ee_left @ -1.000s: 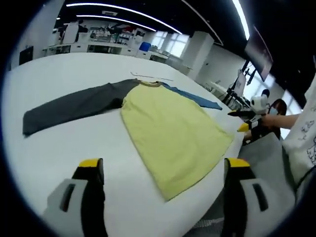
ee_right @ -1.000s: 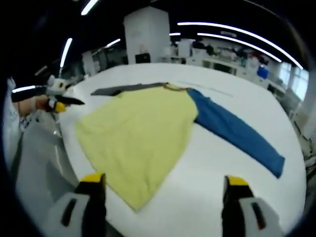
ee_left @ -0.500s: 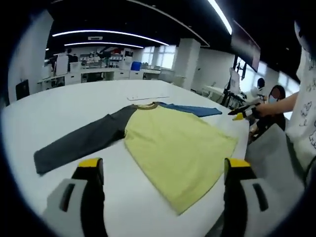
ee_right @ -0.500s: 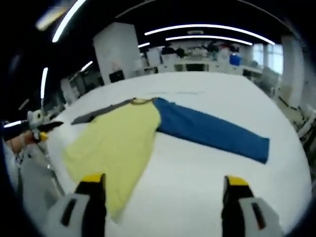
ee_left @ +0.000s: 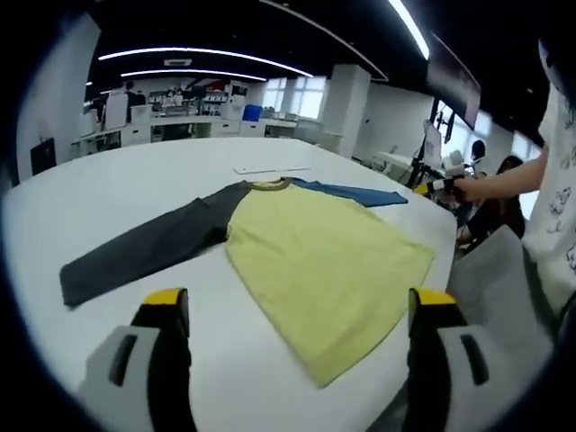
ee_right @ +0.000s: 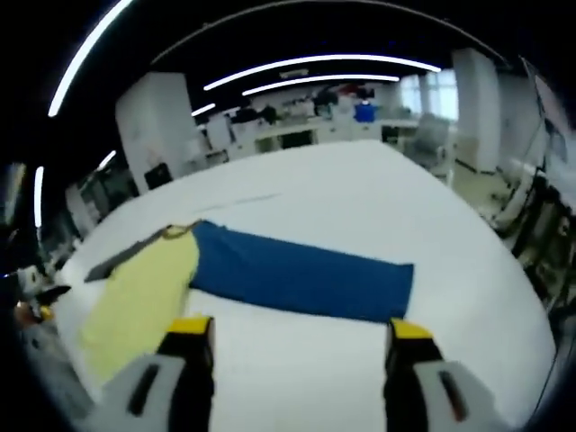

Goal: Fold the garment on the visible template until the final outline fits inside the template.

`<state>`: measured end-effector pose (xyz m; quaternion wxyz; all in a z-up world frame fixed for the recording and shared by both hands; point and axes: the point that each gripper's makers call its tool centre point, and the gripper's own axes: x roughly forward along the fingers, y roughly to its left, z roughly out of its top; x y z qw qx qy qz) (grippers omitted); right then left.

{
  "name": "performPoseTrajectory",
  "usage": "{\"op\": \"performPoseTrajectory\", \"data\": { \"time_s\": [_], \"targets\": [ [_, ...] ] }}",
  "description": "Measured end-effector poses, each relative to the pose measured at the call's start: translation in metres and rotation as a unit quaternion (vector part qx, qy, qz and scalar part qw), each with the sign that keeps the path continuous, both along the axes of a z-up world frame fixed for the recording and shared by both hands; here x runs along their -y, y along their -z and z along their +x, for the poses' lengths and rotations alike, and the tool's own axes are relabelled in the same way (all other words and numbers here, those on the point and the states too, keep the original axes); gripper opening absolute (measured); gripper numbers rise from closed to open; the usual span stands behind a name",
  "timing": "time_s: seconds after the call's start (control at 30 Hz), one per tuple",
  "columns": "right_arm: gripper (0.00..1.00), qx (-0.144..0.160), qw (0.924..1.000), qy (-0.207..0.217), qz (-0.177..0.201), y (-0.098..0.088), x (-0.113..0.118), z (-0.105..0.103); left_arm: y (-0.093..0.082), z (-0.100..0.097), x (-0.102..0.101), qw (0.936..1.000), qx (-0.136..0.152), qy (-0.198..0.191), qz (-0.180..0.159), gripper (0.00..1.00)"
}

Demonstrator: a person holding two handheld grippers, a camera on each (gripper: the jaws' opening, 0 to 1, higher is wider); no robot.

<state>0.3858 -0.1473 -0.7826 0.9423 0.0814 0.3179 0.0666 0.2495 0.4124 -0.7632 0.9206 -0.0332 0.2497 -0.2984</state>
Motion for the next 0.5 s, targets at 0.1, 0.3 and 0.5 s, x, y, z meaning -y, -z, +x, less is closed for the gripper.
{"op": "performPoseTrajectory", "data": {
  "time_s": [0.1, 0.3, 0.5],
  "targets": [
    [0.69, -0.007, 0.9999, 0.009, -0.005, 0.006, 0.012, 0.006, 0.002, -0.001, 0.0, 1.0, -0.003, -0.001, 0.002, 0.98],
    [0.6, -0.026, 0.999, 0.032, -0.013, 0.02, 0.027, 0.01, 0.008, -0.003, -0.004, 0.9999, -0.012, -0.009, 0.008, 0.96],
    [0.49, -0.043, 0.9981, 0.041, -0.016, 0.041, 0.043, 0.02, 0.015, -0.005, -0.008, 0.9995, -0.023, -0.008, 0.019, 0.96]
  ]
}}
